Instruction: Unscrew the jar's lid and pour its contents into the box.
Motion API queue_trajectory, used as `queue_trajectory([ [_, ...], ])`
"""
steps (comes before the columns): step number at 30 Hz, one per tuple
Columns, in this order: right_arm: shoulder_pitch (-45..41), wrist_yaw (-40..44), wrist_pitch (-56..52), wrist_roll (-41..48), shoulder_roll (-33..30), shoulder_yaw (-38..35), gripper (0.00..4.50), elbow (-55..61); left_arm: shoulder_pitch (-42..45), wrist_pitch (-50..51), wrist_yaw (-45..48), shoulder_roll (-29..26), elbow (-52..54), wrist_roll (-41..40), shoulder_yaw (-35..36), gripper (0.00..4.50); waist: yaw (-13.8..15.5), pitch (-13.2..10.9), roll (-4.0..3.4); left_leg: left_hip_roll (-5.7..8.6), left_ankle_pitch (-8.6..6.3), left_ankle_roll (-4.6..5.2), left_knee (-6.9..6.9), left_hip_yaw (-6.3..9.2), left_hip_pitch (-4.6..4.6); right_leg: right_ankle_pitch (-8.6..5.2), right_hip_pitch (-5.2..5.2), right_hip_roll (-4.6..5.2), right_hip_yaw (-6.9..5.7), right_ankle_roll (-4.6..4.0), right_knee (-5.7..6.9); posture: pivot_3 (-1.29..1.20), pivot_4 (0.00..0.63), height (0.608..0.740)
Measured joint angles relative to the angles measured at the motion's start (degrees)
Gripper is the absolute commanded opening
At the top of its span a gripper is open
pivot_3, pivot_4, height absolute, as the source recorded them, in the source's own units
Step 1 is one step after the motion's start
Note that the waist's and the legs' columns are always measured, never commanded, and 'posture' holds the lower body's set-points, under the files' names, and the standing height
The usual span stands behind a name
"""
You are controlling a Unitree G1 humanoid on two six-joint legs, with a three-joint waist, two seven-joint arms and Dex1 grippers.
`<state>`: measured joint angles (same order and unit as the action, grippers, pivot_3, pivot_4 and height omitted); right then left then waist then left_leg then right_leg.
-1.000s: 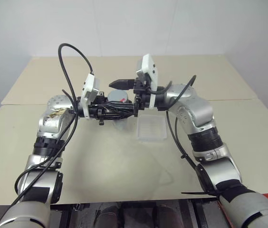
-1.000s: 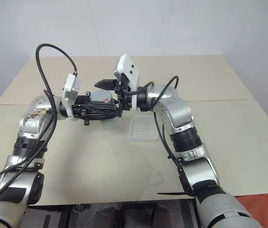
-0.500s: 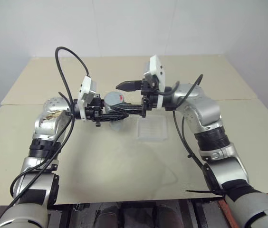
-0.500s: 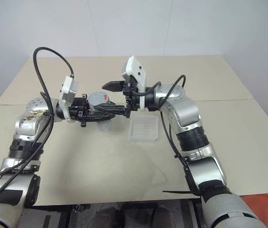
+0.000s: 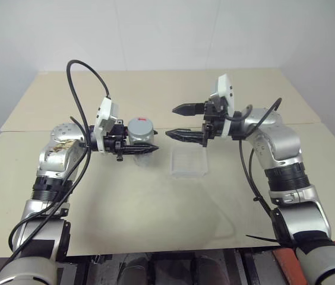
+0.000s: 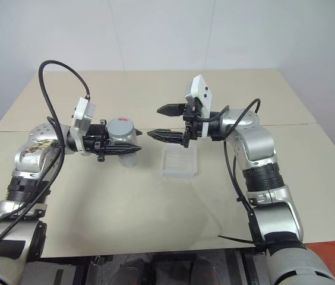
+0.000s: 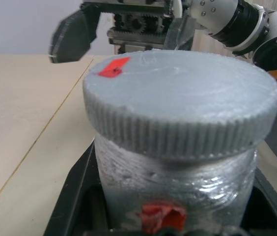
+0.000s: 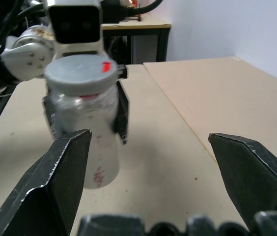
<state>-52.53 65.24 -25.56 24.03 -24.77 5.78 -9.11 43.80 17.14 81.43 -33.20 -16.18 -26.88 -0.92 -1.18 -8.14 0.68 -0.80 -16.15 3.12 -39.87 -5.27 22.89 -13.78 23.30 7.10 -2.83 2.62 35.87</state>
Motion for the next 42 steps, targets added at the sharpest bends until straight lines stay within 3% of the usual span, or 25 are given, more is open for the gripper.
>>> queue_trajectory([
  [6, -0.1, -2.9, -2.0, 1.8, 4.4, 1.4, 4.46, 7.5, 0.9, -1.9, -1.0, 2.2, -3.1, 1.2, -0.3, 2.03, 0.1, 0.0, 0.00, 0.03, 0.00, 0.00, -0.02, 0.02, -0.01, 0.00, -0.02, 0.00, -0.01, 0.00, 0.01, 0.00, 0.150, 0.740],
  [18, -3.4, -9.0, -3.0, -0.8, 10.2, 4.9, 4.46, 4.1, 1.6, -3.5, -1.0, 3.8, -3.9, 2.4, -0.4, 2.03, 0.1, 0.0, 0.00, 0.07, 0.00, 0.00, -0.01, 0.02, 0.00, 0.00, -0.01, 0.00, -0.03, 0.00, 0.02, 0.00, 0.150, 0.740],
  [30, -4.6, -8.7, -2.9, -1.4, 11.0, 5.0, 4.46, -0.7, 0.8, -3.5, -1.3, 3.6, -2.7, 2.3, -0.4, 2.03, -0.3, 0.0, 0.00, 0.06, 0.00, -0.01, -0.01, 0.02, -0.01, 0.00, -0.01, 0.00, -0.03, 0.00, 0.02, 0.00, 0.150, 0.740],
  [42, -4.2, -5.3, -2.5, -0.4, 6.5, 4.3, 4.46, -0.7, 0.8, -3.3, -1.8, 3.1, -2.8, 2.3, -0.3, 2.03, -0.2, 0.0, 0.00, 0.06, 0.00, -0.01, -0.01, 0.02, -0.01, 0.00, -0.01, 0.00, -0.02, 0.00, 0.01, 0.00, 0.150, 0.740],
])
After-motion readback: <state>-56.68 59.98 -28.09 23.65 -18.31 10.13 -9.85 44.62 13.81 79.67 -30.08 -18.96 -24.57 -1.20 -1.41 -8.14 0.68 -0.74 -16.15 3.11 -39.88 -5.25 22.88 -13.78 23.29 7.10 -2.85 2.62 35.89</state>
